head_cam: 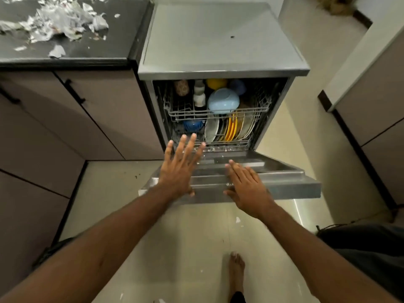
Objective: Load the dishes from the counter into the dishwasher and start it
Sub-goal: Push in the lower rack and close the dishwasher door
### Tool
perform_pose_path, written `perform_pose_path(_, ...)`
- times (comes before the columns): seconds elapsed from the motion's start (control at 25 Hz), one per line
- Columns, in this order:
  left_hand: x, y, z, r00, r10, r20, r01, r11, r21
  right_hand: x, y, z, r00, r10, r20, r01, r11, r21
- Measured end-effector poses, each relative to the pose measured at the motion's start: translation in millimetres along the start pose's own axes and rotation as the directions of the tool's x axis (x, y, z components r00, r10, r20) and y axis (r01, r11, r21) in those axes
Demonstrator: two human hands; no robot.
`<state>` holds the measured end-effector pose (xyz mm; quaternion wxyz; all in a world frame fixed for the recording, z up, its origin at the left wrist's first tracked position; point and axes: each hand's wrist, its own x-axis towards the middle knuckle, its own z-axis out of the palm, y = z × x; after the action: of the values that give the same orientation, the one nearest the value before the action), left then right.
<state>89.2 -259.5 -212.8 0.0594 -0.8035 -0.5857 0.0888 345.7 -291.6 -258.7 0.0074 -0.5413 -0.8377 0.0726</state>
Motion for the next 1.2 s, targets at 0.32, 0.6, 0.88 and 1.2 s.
perform_pose_path(0.32,88,-43,-66,0.938,-0.288,-0.195,0.255,0.95,-0.178,106,35,-62,0.971,-0.18,-0.161,0.145,0.968,-0.204)
perform_pose_path(0.6,193,-85,-105,0.958,-0.246,-0.148,0.226,0.965,-0.136,213,80,-139,0.971,-0.072,-0.228,0.014,0.969,-0.247)
perform_pose_path(0.88,242,-77,-133,0.983,-0.156,-0.101,0.139,0.978,-0.157,263,98,-157,0.924,0.08,-0.373,-0.098,0.995,-0.031)
perform_pose_path(1.2,273,-52,-176,0.998,-0.055,0.006,0.053,0.983,0.177,289,99,-158,0.862,0.056,-0.504,-0.126,0.986,-0.106)
